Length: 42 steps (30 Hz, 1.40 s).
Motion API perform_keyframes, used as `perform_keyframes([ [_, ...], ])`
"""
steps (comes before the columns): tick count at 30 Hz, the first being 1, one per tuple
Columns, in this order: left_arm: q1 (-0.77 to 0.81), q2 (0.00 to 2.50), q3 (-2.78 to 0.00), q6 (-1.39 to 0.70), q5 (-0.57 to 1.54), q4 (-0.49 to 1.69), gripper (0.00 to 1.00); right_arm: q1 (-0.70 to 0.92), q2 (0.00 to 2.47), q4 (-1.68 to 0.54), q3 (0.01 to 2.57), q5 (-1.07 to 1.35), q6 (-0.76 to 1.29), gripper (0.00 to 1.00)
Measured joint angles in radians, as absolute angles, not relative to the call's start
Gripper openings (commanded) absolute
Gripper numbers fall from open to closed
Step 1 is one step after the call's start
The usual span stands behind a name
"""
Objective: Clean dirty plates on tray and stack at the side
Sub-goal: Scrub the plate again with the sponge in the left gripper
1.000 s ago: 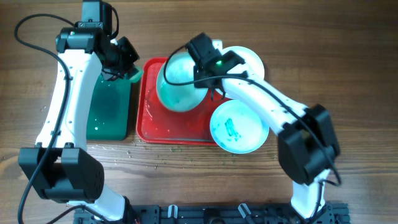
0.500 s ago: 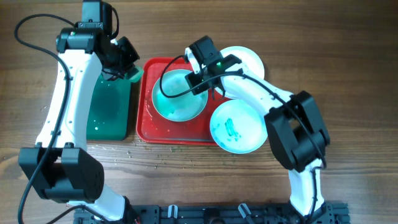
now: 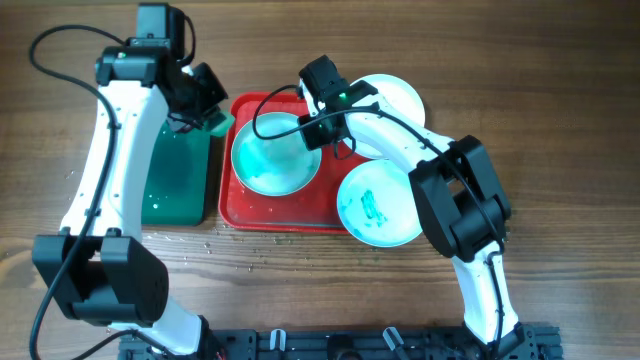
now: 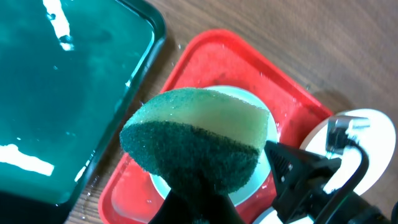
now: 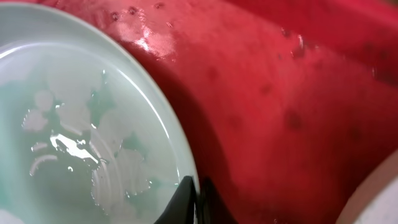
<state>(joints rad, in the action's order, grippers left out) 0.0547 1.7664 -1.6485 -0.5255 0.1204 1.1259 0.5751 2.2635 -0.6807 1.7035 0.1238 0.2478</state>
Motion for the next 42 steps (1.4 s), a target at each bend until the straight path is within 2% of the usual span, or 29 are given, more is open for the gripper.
perform_keyframes([
  [3,0.109,1.766,-1.603,-0.525,0.120,1.102,0.04,0.575,2.259,-0.789,1.714,0.124,0.490,0.04],
  [7,0.190,1.767,-1.440,-0.537,0.120,0.949,0.04,0.575,2.259,-0.802,1.715,0.131,0.583,0.04],
  [15,0.248,1.771,-1.042,-0.569,0.014,0.561,0.04,0.569,2.259,-0.777,1.711,0.173,0.495,0.04],
  [23,0.252,1.767,-0.959,-0.609,-0.056,0.385,0.04,0.569,2.259,-0.770,1.710,0.183,0.466,0.04],
  [32,0.232,1.829,-0.988,-0.807,0.101,0.294,0.04,0.559,2.259,-0.768,1.710,0.175,0.447,0.04],
  [38,0.184,1.834,-1.028,-0.768,0.200,0.380,0.04,0.559,2.259,-0.768,1.710,0.175,0.447,0.04],
  [42,0.142,1.834,-1.029,-0.698,0.171,0.352,0.04,0.559,2.259,-0.766,1.710,0.176,0.447,0.04],
])
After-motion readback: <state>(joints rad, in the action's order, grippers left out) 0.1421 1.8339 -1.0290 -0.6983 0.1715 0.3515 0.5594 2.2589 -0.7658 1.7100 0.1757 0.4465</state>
